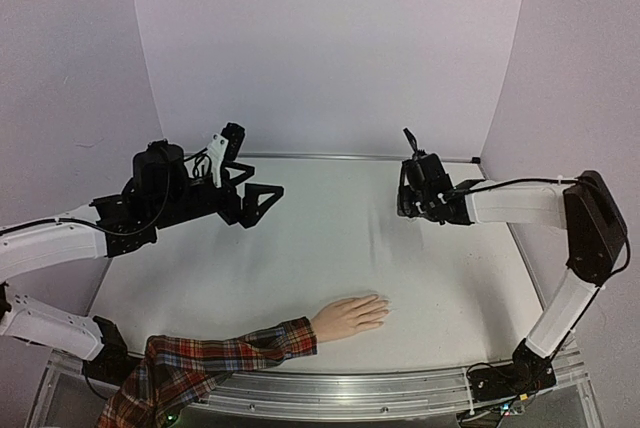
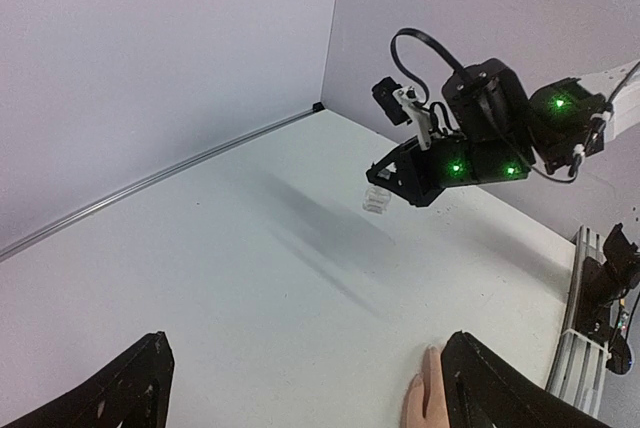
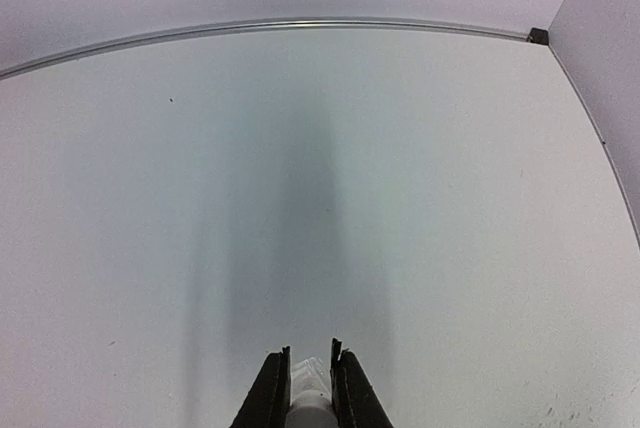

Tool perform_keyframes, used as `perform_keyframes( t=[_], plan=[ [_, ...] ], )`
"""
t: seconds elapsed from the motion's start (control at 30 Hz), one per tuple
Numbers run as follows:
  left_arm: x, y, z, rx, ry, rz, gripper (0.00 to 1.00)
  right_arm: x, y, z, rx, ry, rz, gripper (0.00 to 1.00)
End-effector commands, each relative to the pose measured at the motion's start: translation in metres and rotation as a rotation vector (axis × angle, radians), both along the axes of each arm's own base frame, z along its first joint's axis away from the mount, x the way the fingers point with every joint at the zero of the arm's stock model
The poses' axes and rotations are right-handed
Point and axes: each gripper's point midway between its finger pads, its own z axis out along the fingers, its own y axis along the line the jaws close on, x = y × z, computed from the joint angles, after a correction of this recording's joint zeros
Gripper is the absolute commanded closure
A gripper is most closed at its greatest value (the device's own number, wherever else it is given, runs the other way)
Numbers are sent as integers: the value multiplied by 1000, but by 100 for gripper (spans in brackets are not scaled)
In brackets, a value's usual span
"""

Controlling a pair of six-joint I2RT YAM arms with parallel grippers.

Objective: Paint the nails

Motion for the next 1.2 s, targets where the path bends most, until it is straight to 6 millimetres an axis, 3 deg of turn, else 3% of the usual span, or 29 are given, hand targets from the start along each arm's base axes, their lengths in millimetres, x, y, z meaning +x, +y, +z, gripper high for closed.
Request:
perform_keyframes(
  t=[0.0, 0.23, 0.4, 0.73, 0.97, 1.07, 1.17],
  plan=[
    [-1, 8, 19, -54, -44, 29, 4, 19, -1, -11, 43, -48, -61, 98],
    [-1, 12, 20, -46, -57, 37, 4, 16, -4, -52, 35, 24, -78, 96],
    [0, 10, 18, -45, -59, 36, 4, 12, -5, -68, 35, 53, -82, 95],
    [-1, 10, 21, -52, -57, 34, 3, 9, -5, -74, 47, 62, -81, 85],
    [2, 18, 26, -60, -68, 78, 3, 4, -6, -62, 61, 54, -69, 57],
    [11, 28, 28, -61, -65, 156, 2, -3, -12, -42, 68, 38, -74, 44],
    [30, 53, 28, -45, -54, 334, 0, -17, -21, -3, 99, -6, -72, 31]
  ],
)
